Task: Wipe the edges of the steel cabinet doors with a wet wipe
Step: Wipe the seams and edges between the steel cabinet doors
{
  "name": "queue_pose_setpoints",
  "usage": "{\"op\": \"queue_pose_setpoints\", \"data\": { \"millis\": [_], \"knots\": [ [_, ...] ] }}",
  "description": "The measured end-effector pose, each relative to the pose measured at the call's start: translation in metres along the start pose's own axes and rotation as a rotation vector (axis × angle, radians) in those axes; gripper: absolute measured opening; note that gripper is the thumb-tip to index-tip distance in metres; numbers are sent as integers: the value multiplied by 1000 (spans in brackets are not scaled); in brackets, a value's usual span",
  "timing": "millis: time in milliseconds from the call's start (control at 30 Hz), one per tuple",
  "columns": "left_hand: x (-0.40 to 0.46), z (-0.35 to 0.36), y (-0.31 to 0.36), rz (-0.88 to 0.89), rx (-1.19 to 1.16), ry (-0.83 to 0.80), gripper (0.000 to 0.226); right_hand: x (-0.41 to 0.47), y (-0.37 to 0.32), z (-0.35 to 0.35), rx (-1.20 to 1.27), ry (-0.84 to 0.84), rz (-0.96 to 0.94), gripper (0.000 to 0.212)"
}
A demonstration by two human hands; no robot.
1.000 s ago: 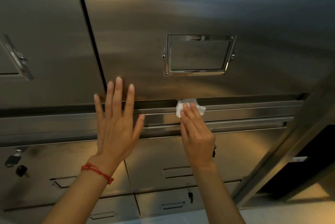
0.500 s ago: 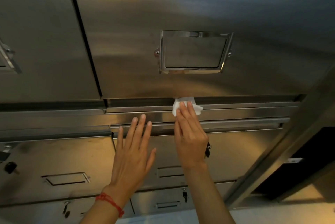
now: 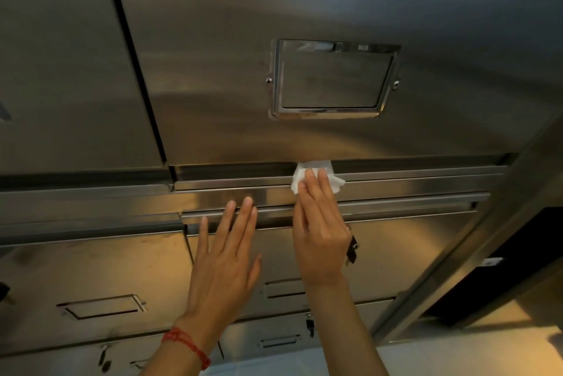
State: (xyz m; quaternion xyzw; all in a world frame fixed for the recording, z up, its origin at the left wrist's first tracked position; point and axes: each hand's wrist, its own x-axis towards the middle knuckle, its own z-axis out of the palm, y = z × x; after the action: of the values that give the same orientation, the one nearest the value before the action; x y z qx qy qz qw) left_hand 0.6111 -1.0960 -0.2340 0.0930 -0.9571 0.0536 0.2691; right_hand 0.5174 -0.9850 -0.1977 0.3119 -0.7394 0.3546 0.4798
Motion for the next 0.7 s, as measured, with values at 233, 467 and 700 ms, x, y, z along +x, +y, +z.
{"op": "queue_pose_setpoints", "data": {
  "millis": [233, 467, 700],
  "knots": [
    [-2, 1, -1, 38, -23, -8, 72, 5, -4, -1, -2, -63, -97, 22],
    [-2, 3, -4, 48, -13, 22, 68, 5, 4, -2, -29, 51, 1, 20],
    [-1, 14, 2, 15, -11, 60, 75, 5, 12, 0, 4, 14, -104, 22]
  ]
}}
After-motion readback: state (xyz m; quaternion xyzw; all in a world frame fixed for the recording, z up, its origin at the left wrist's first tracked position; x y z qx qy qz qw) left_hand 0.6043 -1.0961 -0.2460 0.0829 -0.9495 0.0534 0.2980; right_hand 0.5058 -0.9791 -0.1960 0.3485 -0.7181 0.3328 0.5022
